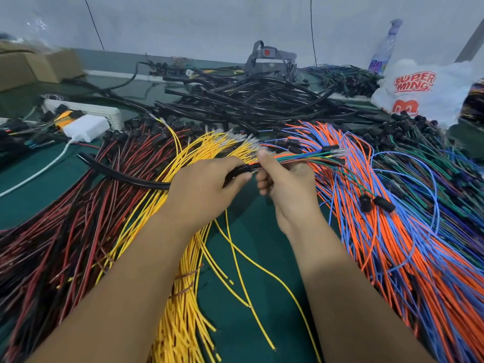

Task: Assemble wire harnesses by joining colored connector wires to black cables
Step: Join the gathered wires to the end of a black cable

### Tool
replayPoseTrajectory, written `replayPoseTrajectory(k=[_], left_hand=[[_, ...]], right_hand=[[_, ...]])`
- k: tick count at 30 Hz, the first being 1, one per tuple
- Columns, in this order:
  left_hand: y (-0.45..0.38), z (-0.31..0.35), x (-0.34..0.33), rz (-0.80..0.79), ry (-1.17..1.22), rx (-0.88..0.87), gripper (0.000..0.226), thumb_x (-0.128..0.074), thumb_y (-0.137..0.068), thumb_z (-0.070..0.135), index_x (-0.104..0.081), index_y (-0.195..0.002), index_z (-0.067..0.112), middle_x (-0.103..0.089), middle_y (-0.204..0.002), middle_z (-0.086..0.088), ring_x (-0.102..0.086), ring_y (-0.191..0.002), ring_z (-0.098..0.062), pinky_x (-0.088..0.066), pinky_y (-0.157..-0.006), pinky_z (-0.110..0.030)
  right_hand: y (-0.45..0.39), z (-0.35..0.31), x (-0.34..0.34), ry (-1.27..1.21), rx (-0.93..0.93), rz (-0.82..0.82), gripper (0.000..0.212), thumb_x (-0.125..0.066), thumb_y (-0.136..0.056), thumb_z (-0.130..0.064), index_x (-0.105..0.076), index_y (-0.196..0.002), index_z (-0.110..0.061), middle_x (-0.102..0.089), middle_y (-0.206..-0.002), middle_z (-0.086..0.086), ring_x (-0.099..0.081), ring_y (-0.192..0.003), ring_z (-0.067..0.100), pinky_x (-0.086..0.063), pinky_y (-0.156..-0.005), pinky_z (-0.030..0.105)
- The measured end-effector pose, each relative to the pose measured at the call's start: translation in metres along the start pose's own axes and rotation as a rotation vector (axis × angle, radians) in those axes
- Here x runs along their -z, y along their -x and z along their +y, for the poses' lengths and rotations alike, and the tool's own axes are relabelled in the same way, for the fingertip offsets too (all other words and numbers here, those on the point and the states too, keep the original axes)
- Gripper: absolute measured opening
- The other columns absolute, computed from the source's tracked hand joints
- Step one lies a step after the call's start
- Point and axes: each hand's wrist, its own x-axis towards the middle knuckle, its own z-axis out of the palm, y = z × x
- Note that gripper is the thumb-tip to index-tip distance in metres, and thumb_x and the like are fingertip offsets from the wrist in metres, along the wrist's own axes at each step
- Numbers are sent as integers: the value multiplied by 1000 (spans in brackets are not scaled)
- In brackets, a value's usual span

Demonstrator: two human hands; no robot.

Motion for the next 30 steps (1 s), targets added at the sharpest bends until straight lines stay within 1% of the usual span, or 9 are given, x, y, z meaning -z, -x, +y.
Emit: replayPoseTrajectory(k=[5,7,10,13,17,21,24,27,30], left_hand=[[-1,1,-3,-9,-29,-37,27,-44,-91,44,-65,-94,28,-54,-67,11,-45,-61,-14,-31,-49,-28],[-1,0,-3,-15,-6,-31,27,-43,-91,46,-64,-93,29,-52,-65,11,-44,-59,-11,-30,-48,-27],[-2,-3,-4,-10,27,4,26,-43,-94,48,-60,-91,29,-54,-63,7,-49,-60,-7,-35,-50,-28],[-1,-8,-3,-3,18,53,24,-42,-95,50,-56,-93,30,-54,-62,6,-49,-61,-3,-34,-50,-27],[1,-11,0,-35,-18,34,21,-42,-95,50,-57,-95,34,-53,-62,9,-47,-60,-1,-28,-47,-26],[0,-16,3,-48,55,-6,20,-43,-97,46,-60,-99,36,-55,-74,16,-48,-71,-7,-28,-52,-26],[-1,-18,2,-57,54,-12,14,-45,-98,39,-56,-90,37,-52,-74,16,-47,-76,-12,-31,-55,-30],[-1,-16,-1,4,33,-10,17,-46,-97,41,-61,-97,33,-58,-82,13,-51,-83,-15,-38,-61,-33],[-1,-11,-3,78,21,-41,22,-45,-95,43,-63,-98,30,-62,-84,12,-53,-84,-14,-35,-58,-30]], right_hand=[[0,5,0,112,20,-49,37,-71,-87,-23,-61,-51,-19,-52,-45,-5,-45,-40,8,-36,-41,17],[1,4,0,109,16,-76,32,-71,-88,-23,-61,-57,-20,-50,-46,-7,-43,-41,6,-34,-41,16],[-1,0,0,-14,-29,-97,23,-66,-90,-24,-60,-69,-19,-45,-47,-7,-39,-42,6,-30,-42,16],[-4,-5,2,-203,-148,-40,22,-60,-93,-32,-63,-79,-15,-42,-46,-7,-36,-40,7,-26,-41,17],[-7,-8,7,-316,-186,30,26,-57,-94,-29,-63,-74,-13,-39,-44,-6,-34,-39,8,-27,-39,17],[-7,-5,3,-293,-170,20,27,-55,-96,-21,-64,-72,-13,-41,-44,-4,-38,-40,9,-32,-40,17],[-6,-5,2,-252,-160,-21,27,-53,-97,-23,-67,-75,-15,-43,-46,-4,-39,-43,9,-33,-44,18],[-2,-4,0,-174,-116,-94,29,-51,-98,-25,-69,-76,-18,-43,-50,-4,-40,-45,10,-33,-50,22],[4,-3,-6,-130,-101,-189,29,-49,-100,-27,-69,-80,-18,-41,-50,-3,-38,-46,12,-31,-52,25]])
